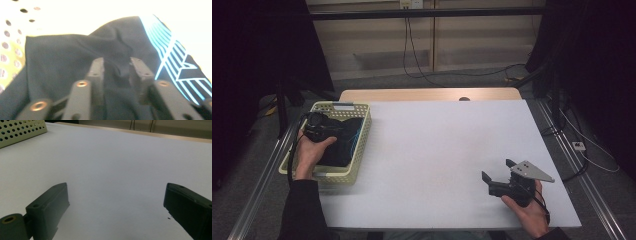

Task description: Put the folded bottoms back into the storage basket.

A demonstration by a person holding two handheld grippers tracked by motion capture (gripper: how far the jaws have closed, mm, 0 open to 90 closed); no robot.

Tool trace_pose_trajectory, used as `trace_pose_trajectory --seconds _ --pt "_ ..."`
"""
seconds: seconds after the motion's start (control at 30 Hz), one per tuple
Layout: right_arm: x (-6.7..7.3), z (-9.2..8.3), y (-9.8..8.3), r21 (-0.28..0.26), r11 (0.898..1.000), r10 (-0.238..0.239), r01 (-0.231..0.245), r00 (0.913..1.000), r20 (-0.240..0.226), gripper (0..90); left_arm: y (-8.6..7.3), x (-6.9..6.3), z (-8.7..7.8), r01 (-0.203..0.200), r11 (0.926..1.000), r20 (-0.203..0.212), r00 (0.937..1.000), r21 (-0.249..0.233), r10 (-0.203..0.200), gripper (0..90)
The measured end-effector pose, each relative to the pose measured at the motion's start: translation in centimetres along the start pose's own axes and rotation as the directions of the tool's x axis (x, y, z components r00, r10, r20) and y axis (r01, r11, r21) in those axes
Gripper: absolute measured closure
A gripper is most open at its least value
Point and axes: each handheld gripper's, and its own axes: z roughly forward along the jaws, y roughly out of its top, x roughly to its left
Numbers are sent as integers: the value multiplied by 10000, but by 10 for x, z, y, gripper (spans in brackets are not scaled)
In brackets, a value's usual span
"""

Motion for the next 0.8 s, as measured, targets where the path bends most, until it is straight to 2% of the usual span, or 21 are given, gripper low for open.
trace_pose_trajectory --seconds 0.17,0.3,0.37,0.43,0.57,0.7,0.8 --pt "0 1 0 0 10000 -18 18 10000 -20 57 1 -1 -3 -207 9995 130 9997 -232 210 417" --pt "0 1 0 2 10000 -54 54 10000 -75 57 2 2 -8 80 9990 -135 9999 -442 -86 245" --pt "0 1 0 -10 10000 -70 69 9999 -105 57 1 2 -11 72 9969 -74 9999 -787 -78 214" --pt "0 1 0 -7 10000 8 -8 9999 -145 57 2 2 -15 126 9957 37 9999 -921 -123 149" --pt "-1 2 0 -8 10000 -24 24 9999 -164 57 3 2 -22 -72 9873 -3 10000 -1586 72 102" --pt "-1 2 0 4 10000 -11 11 9999 -153 57 4 0 -27 -291 9828 -332 9992 -1826 235 95" --pt "-1 2 0 23 10000 -31 31 9999 -163 57 5 0 -33 -376 9729 -373 9989 -2280 299 95"
